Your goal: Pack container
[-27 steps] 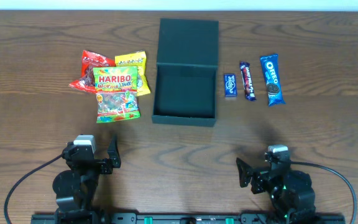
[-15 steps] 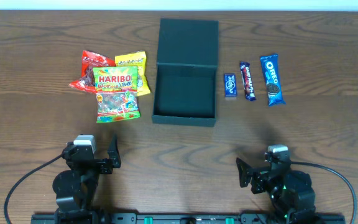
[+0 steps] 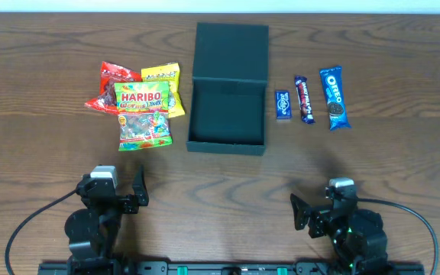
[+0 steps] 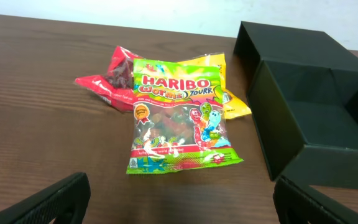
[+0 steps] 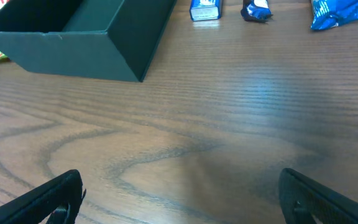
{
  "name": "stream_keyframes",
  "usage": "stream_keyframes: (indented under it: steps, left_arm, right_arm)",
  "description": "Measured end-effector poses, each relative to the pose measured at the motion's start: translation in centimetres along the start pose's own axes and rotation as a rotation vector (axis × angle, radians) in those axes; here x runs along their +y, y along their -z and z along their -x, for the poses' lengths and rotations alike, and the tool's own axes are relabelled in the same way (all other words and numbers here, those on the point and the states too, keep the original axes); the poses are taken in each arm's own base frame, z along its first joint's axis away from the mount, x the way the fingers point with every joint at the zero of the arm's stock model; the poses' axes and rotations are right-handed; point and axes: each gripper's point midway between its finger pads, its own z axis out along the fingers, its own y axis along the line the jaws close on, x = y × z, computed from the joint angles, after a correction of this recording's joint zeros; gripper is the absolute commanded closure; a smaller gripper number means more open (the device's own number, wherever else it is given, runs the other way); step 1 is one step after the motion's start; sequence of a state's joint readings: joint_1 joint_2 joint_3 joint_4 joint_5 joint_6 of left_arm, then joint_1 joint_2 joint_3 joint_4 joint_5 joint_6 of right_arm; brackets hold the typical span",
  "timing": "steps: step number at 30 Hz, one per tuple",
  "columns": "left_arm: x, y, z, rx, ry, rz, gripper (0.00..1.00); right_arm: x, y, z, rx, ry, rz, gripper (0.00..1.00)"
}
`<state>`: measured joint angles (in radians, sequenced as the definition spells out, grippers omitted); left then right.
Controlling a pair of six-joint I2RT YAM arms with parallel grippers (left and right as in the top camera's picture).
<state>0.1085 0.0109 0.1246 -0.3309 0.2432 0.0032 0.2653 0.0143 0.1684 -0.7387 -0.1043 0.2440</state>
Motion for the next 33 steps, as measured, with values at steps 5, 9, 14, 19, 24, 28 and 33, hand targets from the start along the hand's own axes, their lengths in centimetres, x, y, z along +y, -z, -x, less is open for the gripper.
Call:
stream_keyframes:
  steps: [5, 9, 14, 19, 24, 28, 33]
  left_arm:
    - [0.0, 0.0, 0.0, 0.0, 0.0, 0.0, 0.05]
    - [0.0, 0.0, 0.0, -0.001, 0.0, 0.0, 0.05]
    - [-0.2, 0.0, 0.1, -0.004, 0.005, -0.014, 0.05]
    - [-3.9, 0.4, -0.1, 0.025, 0.135, -0.227, 0.05]
    - [-6.9, 1.4, -0.3, 0.071, 0.254, -0.411, 0.05]
    - [-7.8, 1.7, 2.4, -0.039, 0.271, -0.481, 0.05]
    - [-7.2, 1.3, 4.6, -0.048, 0.298, -0.438, 0.05]
  right_arm:
    - [0.0, 0.0, 0.0, 0.0, 0.0, 0.0, 0.01]
    - [0.0, 0.0, 0.0, 0.0, 0.0, 0.0, 0.01]
    - [0.0, 0.0, 0.0, 0.0, 0.0, 0.0, 0.01]
    - [0.0, 0.0, 0.0, 0.0, 0.0, 0.0, 0.01]
    - [0.0, 0.0, 0.0, 0.0, 0.0, 0.0, 0.01]
    - [0.0, 0.0, 0.0, -0.001, 0.0, 0.0, 0.01]
    - [0.0, 0.0, 0.0, -0.003, 0.001, 0.001, 0.01]
